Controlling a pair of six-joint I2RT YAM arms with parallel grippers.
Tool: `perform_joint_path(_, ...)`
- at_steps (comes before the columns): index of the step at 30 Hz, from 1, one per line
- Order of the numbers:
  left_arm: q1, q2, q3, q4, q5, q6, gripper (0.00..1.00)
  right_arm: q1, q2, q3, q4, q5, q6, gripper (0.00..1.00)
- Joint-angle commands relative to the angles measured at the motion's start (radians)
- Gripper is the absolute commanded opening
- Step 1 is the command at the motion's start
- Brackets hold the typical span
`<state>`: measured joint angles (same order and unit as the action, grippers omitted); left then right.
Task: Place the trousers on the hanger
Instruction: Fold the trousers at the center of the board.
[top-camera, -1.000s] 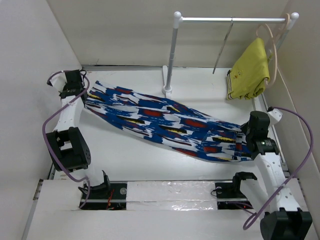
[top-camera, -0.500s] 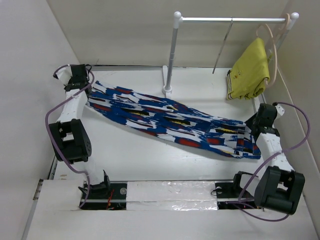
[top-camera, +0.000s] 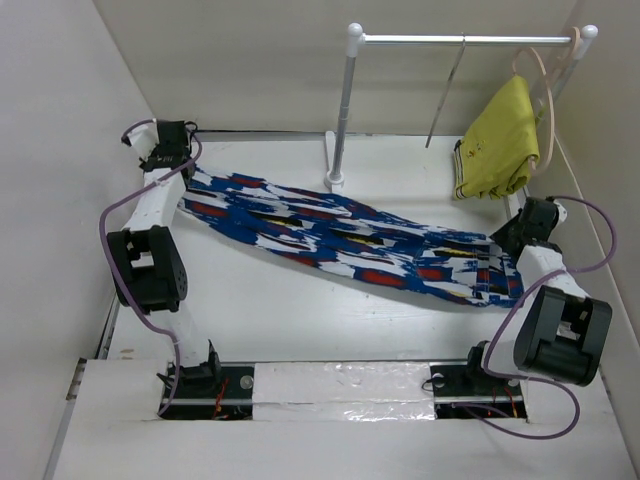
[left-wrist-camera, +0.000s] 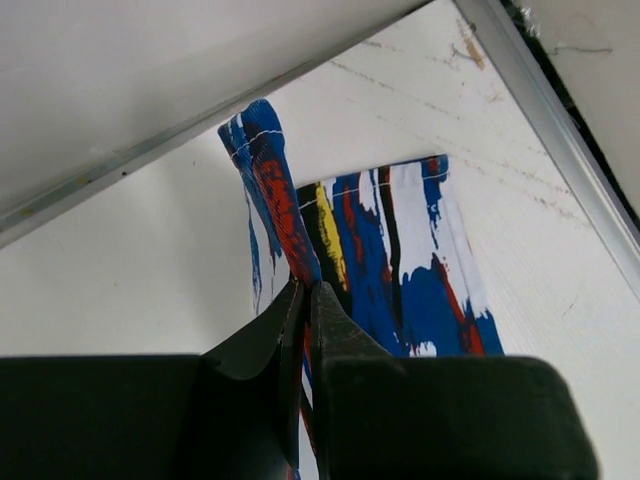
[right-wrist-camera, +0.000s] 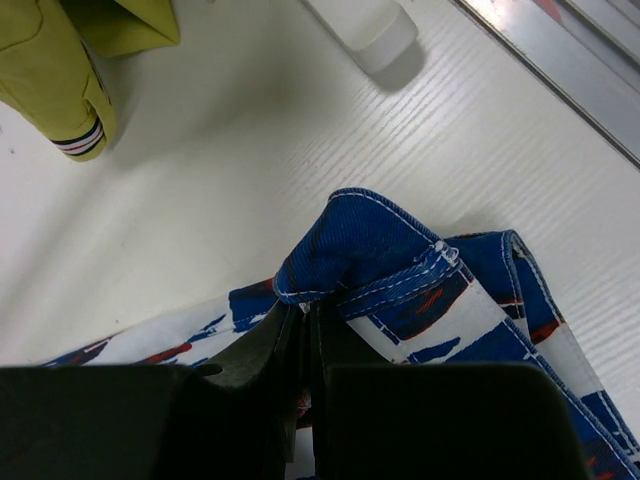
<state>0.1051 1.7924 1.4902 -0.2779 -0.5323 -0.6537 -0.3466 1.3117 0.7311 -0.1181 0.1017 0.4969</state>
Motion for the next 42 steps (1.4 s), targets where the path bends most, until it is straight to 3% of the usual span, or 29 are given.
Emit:
perform_joint_path(1, 0.004, -0.036, 0.100, 0.036, -0.121, 0.046, 0.00, -0.019, 0.037, 0.056, 0.118, 0.010, -0.024, 0.02)
perform_joint_path(8, 0.004, -0.068, 0.074, 0.063, -0.166, 0.094, 0.00, -0.009, 0.040, 0.022, 0.198, 0.012, 0.003, 0.02)
perform_joint_path(18, -0.027, 0.131, 0.344, -0.062, -0.192, 0.108, 0.00, -0.009, 0.069, 0.027, 0.219, 0.013, -0.006, 0.02)
perform_joint_path(25, -0.036, 0.232, 0.423, -0.099, -0.267, 0.146, 0.00, -0.019, 0.075, 0.025, 0.227, 0.012, -0.020, 0.02)
perform_joint_path(32, -0.004, 0.181, 0.355, -0.096, -0.271, 0.146, 0.00, -0.019, 0.057, 0.033, 0.224, 0.026, -0.027, 0.02)
perform_joint_path(36, 0.019, 0.099, 0.219, -0.021, -0.250, 0.155, 0.00, -0.019, 0.067, 0.030, 0.239, 0.024, -0.021, 0.02)
perform_joint_path(42, 0.019, 0.107, 0.205, -0.043, -0.267, 0.143, 0.00, -0.028, 0.096, 0.033, 0.258, 0.010, -0.014, 0.02)
